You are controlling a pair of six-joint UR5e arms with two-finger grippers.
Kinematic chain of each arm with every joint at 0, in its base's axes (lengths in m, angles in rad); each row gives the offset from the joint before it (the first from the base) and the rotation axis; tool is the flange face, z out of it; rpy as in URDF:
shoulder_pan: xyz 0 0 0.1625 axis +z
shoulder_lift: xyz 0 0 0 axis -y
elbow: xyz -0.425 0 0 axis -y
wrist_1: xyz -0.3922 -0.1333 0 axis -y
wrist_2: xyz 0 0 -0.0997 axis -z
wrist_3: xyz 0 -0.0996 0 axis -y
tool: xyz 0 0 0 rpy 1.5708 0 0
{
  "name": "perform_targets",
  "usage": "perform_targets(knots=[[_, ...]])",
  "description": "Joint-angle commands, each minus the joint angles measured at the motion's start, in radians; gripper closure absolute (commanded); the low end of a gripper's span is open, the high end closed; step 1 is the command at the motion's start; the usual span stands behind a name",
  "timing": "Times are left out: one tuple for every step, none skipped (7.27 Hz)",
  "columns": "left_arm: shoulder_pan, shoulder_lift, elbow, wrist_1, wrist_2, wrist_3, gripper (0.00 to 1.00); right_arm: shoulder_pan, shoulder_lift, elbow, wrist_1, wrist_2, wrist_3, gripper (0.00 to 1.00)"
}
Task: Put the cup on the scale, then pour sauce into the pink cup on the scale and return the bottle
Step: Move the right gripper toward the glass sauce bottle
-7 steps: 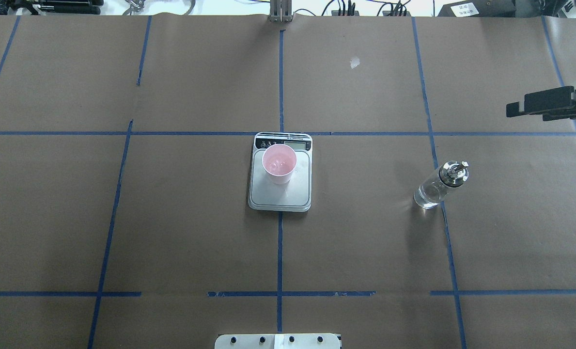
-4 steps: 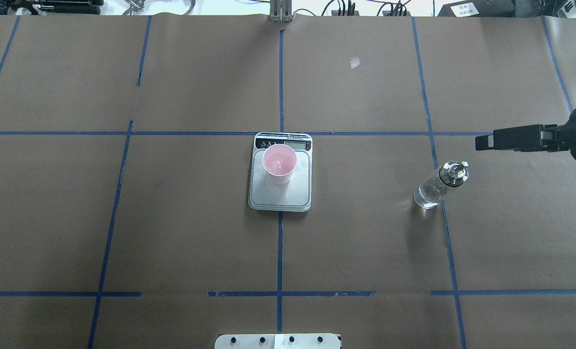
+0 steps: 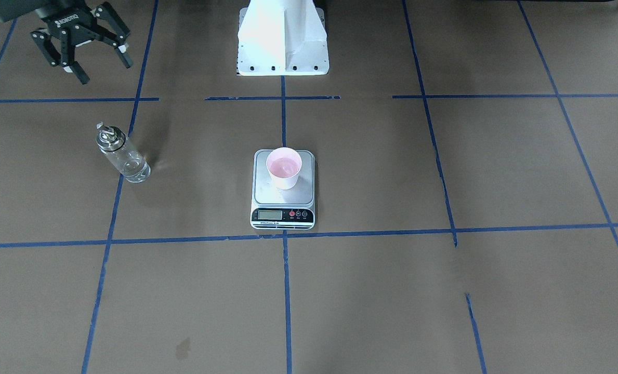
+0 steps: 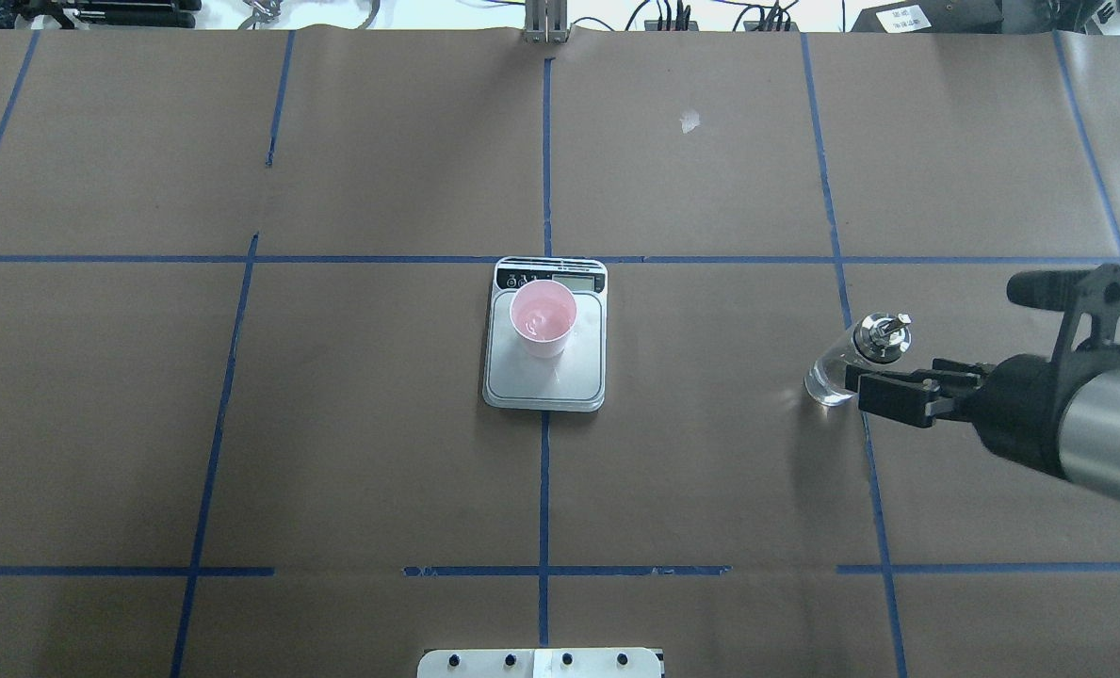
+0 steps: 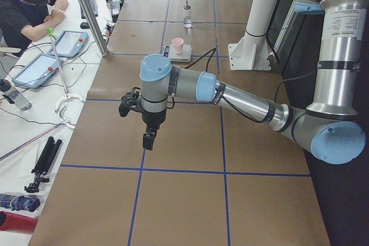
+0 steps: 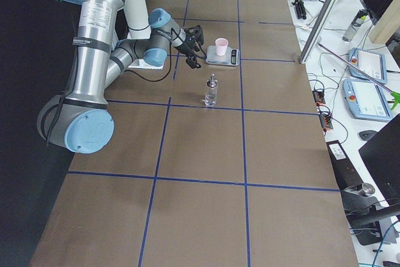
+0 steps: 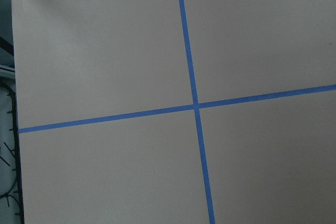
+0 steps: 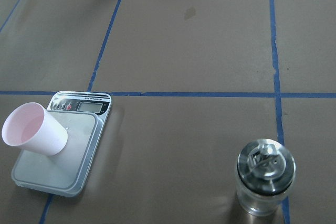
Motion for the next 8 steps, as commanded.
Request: perform_targets(knots=[[0.001,0.000,0.000,-0.005,0.000,-0.004,0.00,-0.300,-0.046,-0.044,0.010,-0.475,0.097,0.00],[0.001,0.000,-0.002,-0.004,0.000,-0.004,0.00,-0.310,-0.046,-0.157,0.149,-0.531,0.097,0.00],[0.001,0.002,-0.002,-0.002,-0.001,-0.004,0.00,-0.310,-0.046,-0.316,0.388,-0.570,0.050,0.00],[0.001,0.002,-0.003,-0.001,-0.001,-0.003,0.00,-0.310,-0.048,-0.396,0.514,-0.599,-0.026,0.00],[0.001,0.005,-0.005,-0.002,-0.001,-0.004,0.00,-0.310,-0.048,-0.449,0.593,-0.610,-0.039,0.00],[0.002,0.005,-0.003,-0.005,-0.001,-0.004,0.00,-0.315,-0.049,-0.504,0.691,-0.618,-0.093,0.00],[0.002,0.005,-0.005,-0.007,-0.001,-0.004,0.00,-0.315,-0.045,-0.570,0.780,-0.633,-0.116,0.00],[0.001,0.005,-0.005,-0.007,-0.001,-0.004,0.00,-0.316,-0.029,-0.583,0.791,-0.639,-0.139,0.00]])
